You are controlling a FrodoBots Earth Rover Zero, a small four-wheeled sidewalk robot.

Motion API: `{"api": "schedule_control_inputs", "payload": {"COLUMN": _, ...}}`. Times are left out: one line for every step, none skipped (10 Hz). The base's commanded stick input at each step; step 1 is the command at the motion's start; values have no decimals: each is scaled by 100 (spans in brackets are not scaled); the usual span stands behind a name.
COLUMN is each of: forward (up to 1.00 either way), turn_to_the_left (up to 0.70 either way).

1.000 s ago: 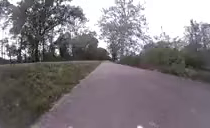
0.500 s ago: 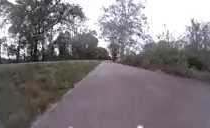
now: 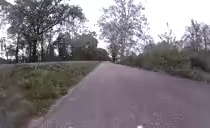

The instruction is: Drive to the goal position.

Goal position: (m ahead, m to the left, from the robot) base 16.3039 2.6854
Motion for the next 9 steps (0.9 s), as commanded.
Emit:
{"api": "schedule_control_inputs", "payload": {"forward": 100, "turn_to_the_left": 0}}
{"api": "schedule_control_inputs", "payload": {"forward": 100, "turn_to_the_left": 0}}
{"api": "schedule_control_inputs", "payload": {"forward": 100, "turn_to_the_left": 0}}
{"api": "schedule_control_inputs", "payload": {"forward": 100, "turn_to_the_left": 0}}
{"api": "schedule_control_inputs", "payload": {"forward": 100, "turn_to_the_left": 0}}
{"api": "schedule_control_inputs", "payload": {"forward": 100, "turn_to_the_left": 0}}
{"api": "schedule_control_inputs", "payload": {"forward": 100, "turn_to_the_left": 0}}
{"api": "schedule_control_inputs", "payload": {"forward": 100, "turn_to_the_left": 0}}
{"api": "schedule_control_inputs", "payload": {"forward": 100, "turn_to_the_left": 7}}
